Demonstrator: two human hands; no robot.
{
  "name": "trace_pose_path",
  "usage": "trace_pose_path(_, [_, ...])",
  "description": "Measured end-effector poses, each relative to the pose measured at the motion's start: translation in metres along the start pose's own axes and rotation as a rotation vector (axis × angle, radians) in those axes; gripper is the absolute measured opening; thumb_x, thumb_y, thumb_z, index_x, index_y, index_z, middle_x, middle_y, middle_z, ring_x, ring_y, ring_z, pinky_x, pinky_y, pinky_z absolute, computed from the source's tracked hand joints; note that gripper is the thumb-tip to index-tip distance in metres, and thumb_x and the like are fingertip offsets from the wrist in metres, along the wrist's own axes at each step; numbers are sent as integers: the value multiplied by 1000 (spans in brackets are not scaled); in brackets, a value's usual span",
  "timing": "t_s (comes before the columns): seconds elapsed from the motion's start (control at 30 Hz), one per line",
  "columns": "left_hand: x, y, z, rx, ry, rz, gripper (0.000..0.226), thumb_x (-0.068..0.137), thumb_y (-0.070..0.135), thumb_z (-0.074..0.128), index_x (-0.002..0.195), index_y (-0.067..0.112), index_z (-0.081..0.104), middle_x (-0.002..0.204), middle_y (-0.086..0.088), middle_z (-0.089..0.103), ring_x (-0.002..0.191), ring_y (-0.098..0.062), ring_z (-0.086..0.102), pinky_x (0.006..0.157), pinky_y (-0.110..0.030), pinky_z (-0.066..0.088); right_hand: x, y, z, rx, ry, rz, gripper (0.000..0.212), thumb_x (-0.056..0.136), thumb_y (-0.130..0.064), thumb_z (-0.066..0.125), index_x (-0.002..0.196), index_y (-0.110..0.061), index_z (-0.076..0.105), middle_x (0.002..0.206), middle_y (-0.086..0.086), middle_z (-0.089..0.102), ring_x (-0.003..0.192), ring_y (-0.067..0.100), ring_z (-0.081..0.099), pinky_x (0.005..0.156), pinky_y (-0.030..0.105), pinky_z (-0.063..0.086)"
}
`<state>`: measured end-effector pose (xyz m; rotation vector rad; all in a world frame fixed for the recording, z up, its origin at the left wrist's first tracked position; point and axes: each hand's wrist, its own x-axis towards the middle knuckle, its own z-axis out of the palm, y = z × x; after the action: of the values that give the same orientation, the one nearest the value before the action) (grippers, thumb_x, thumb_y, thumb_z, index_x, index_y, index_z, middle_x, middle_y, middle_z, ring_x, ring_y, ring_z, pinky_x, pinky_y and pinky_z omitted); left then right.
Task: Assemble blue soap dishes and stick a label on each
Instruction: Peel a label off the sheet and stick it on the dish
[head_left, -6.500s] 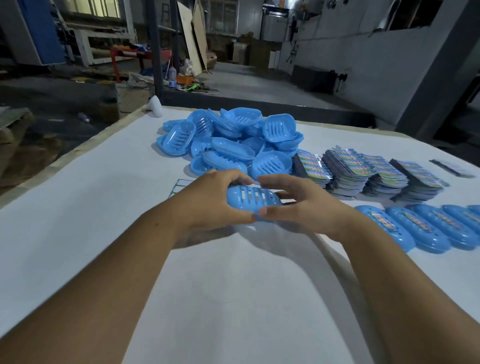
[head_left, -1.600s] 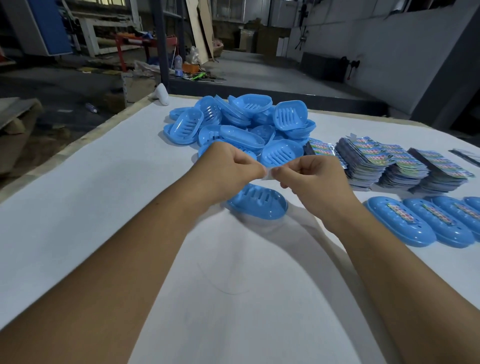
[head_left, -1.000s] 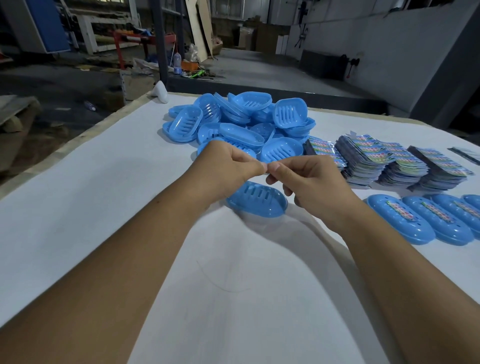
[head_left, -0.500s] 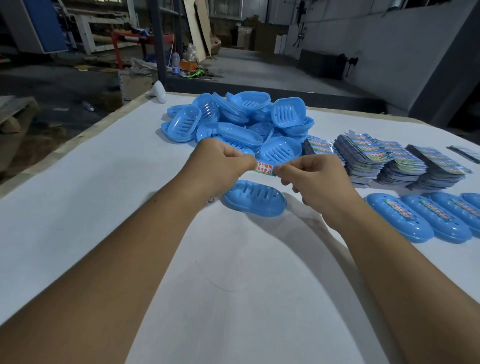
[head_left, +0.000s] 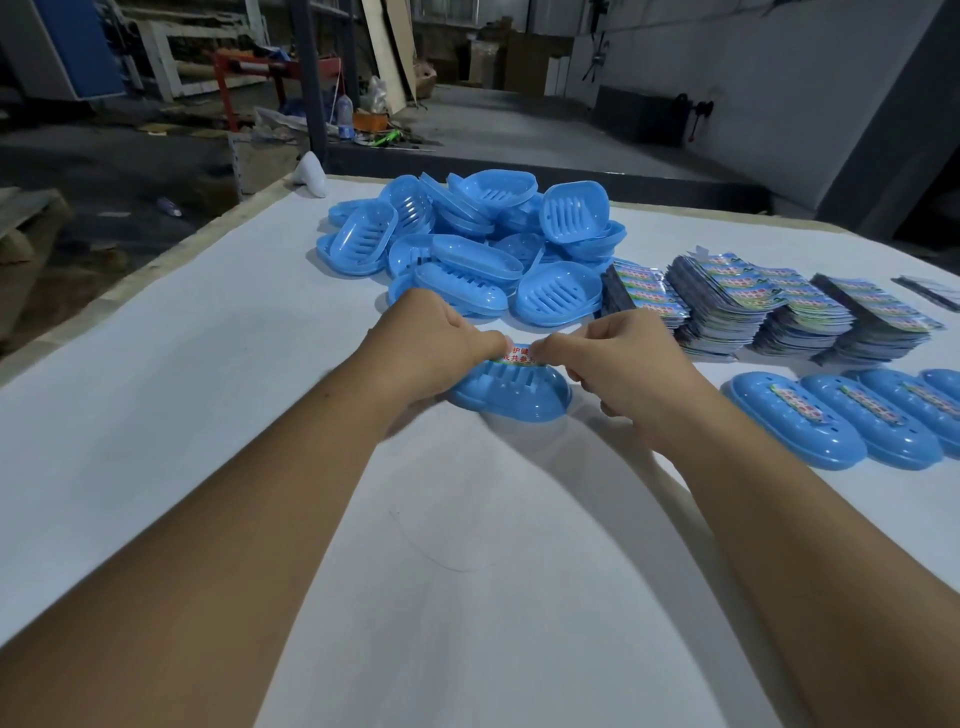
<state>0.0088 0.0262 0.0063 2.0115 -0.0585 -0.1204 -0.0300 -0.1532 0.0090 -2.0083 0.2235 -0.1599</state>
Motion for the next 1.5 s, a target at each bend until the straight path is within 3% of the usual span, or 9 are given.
trace_pose_path(0.1, [0, -1, 0, 27, -28, -16, 56, 51, 46, 82, 85, 3, 76, 89, -16, 77, 96, -34, 74, 92, -53, 58, 0, 2, 3, -35, 1, -17, 35, 69, -29, 83, 63, -15, 51, 56, 2, 31, 46, 16, 23, 39, 18, 18])
trace_pose_path(0.3, [1, 0, -1, 50, -43, -39, 53, 53, 43, 79, 86, 2, 76, 86, -16, 77, 95, -33, 74, 95, -51, 56, 3, 5, 8, -78, 24, -18, 31, 68, -28, 82, 62, -15, 55, 50, -1, 34, 43, 13, 27, 35, 15, 20])
trace_pose_path(0.63, [1, 2, -2, 113, -44, -27, 47, 64, 38, 82, 92, 1, 74, 90, -16, 75, 95, -32, 72, 92, -53, 57, 5, 6, 10, -113, 10, -3, 32, 66, -31, 82, 53, -18, 55, 47, -1, 42, 41, 13, 32, 36, 15, 24])
trace_pose_path(0.77, [2, 2, -1, 187, -15, 4, 43, 69, 39, 82, 89, 2, 72, 80, -11, 72, 81, -28, 69, 89, -51, 57, 5, 6, 10, -110, 9, -2, 29, 67, -31, 82, 55, -17, 59, 48, 0, 43, 42, 12, 34, 37, 16, 26])
trace_pose_path(0.9, [3, 1, -1, 176, -12, -9, 43, 67, 38, 83, 92, 5, 74, 90, -14, 74, 94, -31, 72, 89, -53, 59, 5, 6, 11, -110, 9, -1, 27, 67, -30, 82, 58, -15, 61, 49, 2, 44, 43, 14, 34, 38, 15, 26])
trace_pose_path(1.07, [2, 1, 0, 236, 7, 14, 40, 66, 42, 81, 89, 9, 75, 82, -9, 75, 88, -28, 72, 86, -52, 59, 5, 6, 11, -127, 19, 3, 27, 67, -30, 81, 57, -16, 60, 49, 1, 47, 42, 13, 36, 37, 15, 27])
trace_pose_path(1.37, [3, -1, 1, 190, 4, 22, 39, 63, 36, 80, 83, 3, 74, 80, -16, 74, 90, -34, 73, 85, -56, 59, 7, 6, 11, -129, 14, 6, 27, 67, -30, 81, 56, -16, 61, 47, -2, 50, 38, 10, 37, 35, 14, 27])
trace_pose_path(1.5, [3, -2, 2, 245, 29, 54, 35, 67, 39, 80, 81, 7, 76, 76, -10, 74, 87, -30, 73, 83, -52, 60, 7, 6, 12, -159, 12, -13, 26, 66, -32, 82, 57, -16, 65, 47, -3, 51, 38, 10, 38, 34, 14, 27])
